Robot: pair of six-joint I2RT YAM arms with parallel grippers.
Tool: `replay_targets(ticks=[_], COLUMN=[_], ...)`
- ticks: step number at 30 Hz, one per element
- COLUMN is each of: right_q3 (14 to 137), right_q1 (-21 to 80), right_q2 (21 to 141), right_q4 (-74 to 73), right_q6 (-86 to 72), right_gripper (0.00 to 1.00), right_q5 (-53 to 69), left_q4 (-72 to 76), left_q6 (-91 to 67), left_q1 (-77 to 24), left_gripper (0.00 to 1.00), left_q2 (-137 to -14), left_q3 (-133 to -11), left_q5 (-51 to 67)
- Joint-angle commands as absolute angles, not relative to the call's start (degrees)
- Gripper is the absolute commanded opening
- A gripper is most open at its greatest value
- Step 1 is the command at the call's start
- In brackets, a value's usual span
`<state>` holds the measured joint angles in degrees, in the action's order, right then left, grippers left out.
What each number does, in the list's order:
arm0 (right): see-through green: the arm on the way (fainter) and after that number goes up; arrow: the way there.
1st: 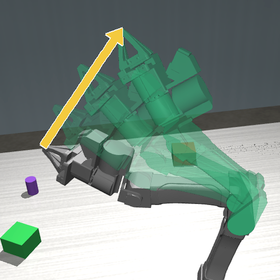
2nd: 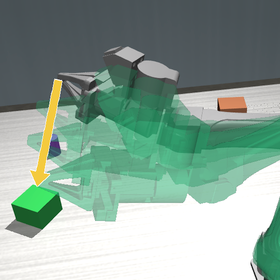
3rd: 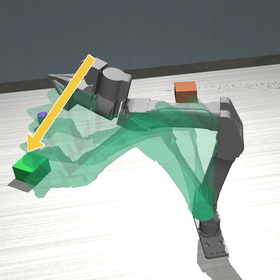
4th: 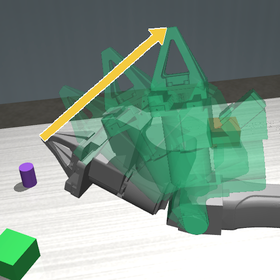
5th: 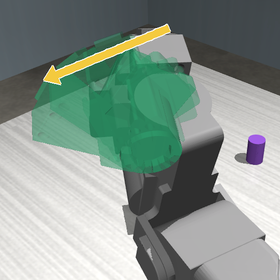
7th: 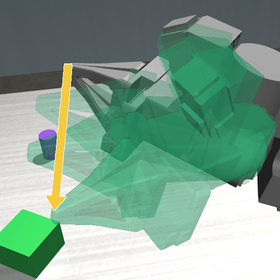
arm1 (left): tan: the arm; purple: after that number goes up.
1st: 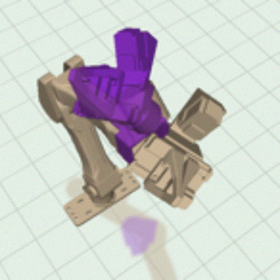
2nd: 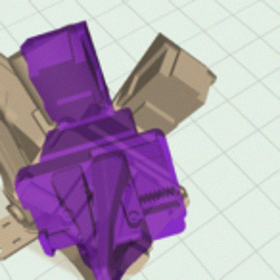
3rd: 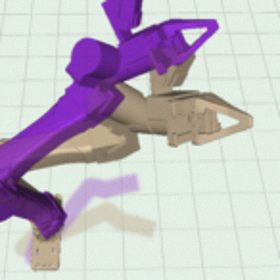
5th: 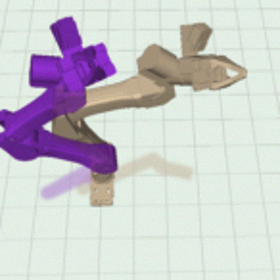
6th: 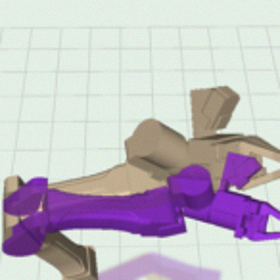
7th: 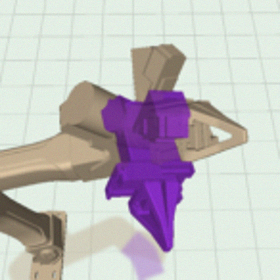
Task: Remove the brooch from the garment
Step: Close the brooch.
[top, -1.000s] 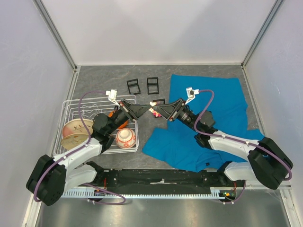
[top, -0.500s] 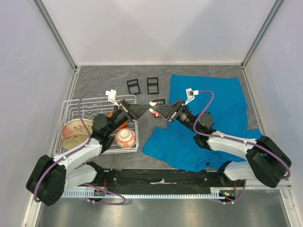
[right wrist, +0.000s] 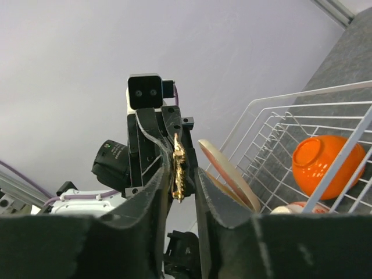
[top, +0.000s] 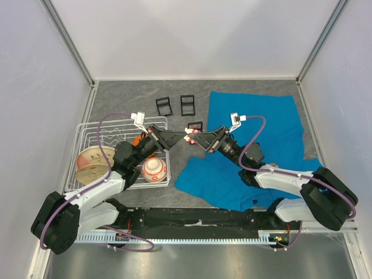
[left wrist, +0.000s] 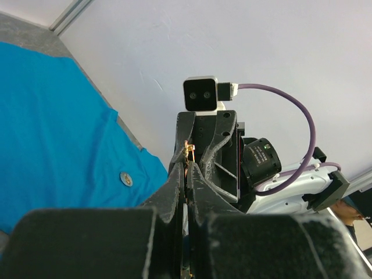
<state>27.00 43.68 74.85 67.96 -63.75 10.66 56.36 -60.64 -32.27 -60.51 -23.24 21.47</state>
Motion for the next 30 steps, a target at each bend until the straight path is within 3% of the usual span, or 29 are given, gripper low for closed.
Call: replay_targets(ticks=[1,2,3,6,9,10,12,13,15,16,17,18,22,23,30], right_q3=[25.7,25.1,24.5,23.7,27.2,29.9,36.3,36.6,36.5,36.8,36.4,35.9,34.4,35.4,38.4], right_q1=[43.2,43.3,43.2,43.2,43.2,43.3,46.5,48.2,51.8,51.9,51.9,52.3,54.5,54.8,60.5], right_q2=[73.0,72.7,71.6,67.6,61.6,59.9,56.4,55.7,55.2,55.4,55.4,55.1,54.8,54.7,56.2], right_q4=[72.6,72.6,72.7,69.9,55.8,37.3,16.0,14.3,14.8,15.8,17.5,19.2,25.8,25.1,25.9], right_q6=[-63.5,-63.5,-63.4,-61.3,-49.3,-42.5,-16.6,-8.2,7.0,8.8,10.4,17.9,27.2,28.9,39.4], right_gripper=[0.37,0.42,0.54,0.69,0.77,0.77,0.75,0.73,0.68,0.64,0.53,0.47,0.38,0.29,0.25], right_q5=[9.0,9.1,9.2,10.6,16.6,17.4,11.3,8.2,0.0,-3.7,-5.5,-2.7,-3.4,-2.9,2.6], left_q4=[58.1,57.4,56.6,51.5,36.4,30.6,18.4,6.8,0.4,-3.9,-6.2,-8.1,-18.3,-20.8,-25.0], left_q6=[-58.0,-57.9,-57.8,-57.7,-59.7,-59.9,-61.8,-62.6,-63.7,-64.5,-65.8,-68.4,-71.0,-71.6,-77.7], left_q1=[-32.1,-32.1,-32.1,-32.1,-32.0,-32.0,-31.9,-31.9,-31.9,-31.8,-31.8,-31.7,-31.3,-31.3,-31.3], left_gripper=[0.02,0.02,0.02,0.02,0.02,0.02,0.02,0.02,0.02,0.02,0.02,0.02,0.02,0.02,0.02], left_q2=[-58.7,-58.6,-58.5,-57.6,-55.8,-55.5,-54.7,-54.7,-54.1,-53.5,-52.7,-52.1,-51.7,-51.6,-49.2], left_q3=[-23.6,-23.7,-23.7,-24.2,-27.5,-29.1,-36.0,-40.8,-44.5,-46.0,-46.6,-47.2,-52.6,-53.1,-53.7], left_q5=[20.4,20.3,20.1,19.3,16.8,15.8,14.5,13.9,14.2,14.7,14.4,14.2,15.5,15.6,14.5])
